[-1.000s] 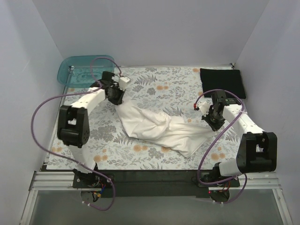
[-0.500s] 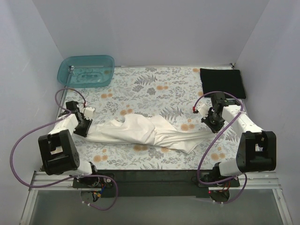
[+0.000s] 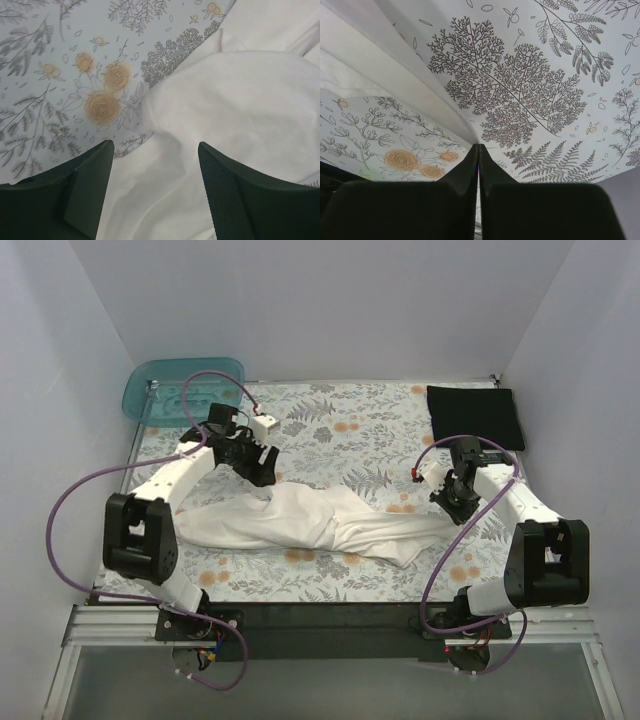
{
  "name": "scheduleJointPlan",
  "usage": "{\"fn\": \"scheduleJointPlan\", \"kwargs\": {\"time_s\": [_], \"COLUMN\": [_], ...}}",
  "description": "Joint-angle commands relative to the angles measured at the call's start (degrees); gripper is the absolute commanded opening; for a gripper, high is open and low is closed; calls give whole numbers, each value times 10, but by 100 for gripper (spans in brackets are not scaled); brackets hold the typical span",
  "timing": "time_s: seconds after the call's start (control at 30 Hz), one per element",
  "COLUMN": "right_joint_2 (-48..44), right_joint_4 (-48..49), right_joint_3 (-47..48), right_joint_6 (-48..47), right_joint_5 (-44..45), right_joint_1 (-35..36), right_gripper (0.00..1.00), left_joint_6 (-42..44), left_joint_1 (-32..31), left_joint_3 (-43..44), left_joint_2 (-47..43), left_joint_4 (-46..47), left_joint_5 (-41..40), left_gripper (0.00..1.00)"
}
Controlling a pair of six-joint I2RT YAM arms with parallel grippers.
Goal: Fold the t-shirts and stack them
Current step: Flatten the tshirt out
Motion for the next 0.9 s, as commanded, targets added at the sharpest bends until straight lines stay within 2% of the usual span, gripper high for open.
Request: {"fn": "scheduleJointPlan", "kwargs": {"time_s": [0.0, 0.03, 0.2, 0.3, 0.33, 0.47, 0.57, 0.6, 0.63, 0.67, 0.7, 0.73, 0.8, 0.83, 0.87], "right_joint_2": [0, 4, 15, 28, 33, 43, 50, 50, 48, 46, 44, 40, 35, 34, 34], "right_joint_4": [-19, -20, -21, -21, -21, -19, -21, -20, -19, -19, -19, -19, -16, -15, -15], "right_joint_3": [11, 13, 26, 34, 39, 61, 77, 76, 71, 68, 63, 53, 43, 35, 30], "right_joint_6": [4, 5, 6, 8, 8, 13, 15, 13, 10, 5, 4, 2, -2, -4, -5], "right_joint_5": [1, 1, 1, 1, 1, 1, 1, 1, 1, 1, 1, 1, 1, 1, 1], "right_joint_1": [-2, -2, -2, -2, -2, -3, -3, -3, -3, -4, -4, -5, -6, -7, -8], "right_gripper": [1, 1, 1, 1, 1, 1, 1, 1, 1, 1, 1, 1, 1, 1, 1], "left_joint_6": [-63, -61, -32, -27, -32, -71, -2, 50, 148, 211, 263, 375, 455, 518, 531], "left_joint_1": [-37, -45, -61, -46, -35, 62, 90, 91, 91, 91, 91, 91, 91, 92, 92], "left_joint_3": [28, 43, 55, 75, 88, 175, 199, 189, 138, 94, 51, -45, -137, -229, -265], "left_joint_2": [70, 106, 167, 177, 178, 151, 113, 72, 38, 2, -77, -117, -194, -256, -285], "left_joint_4": [44, 36, 7, -2, 4, 42, 6, -21, -66, -88, -109, -154, -183, -202, -203], "left_joint_5": [-5, -10, -32, -31, -28, -10, 43, 84, 100, 112, 116, 111, 75, 25, -9], "left_gripper": [68, 68, 61, 22, 0, 0, 0, 0, 0, 0, 0, 0, 0, 0, 0]}}
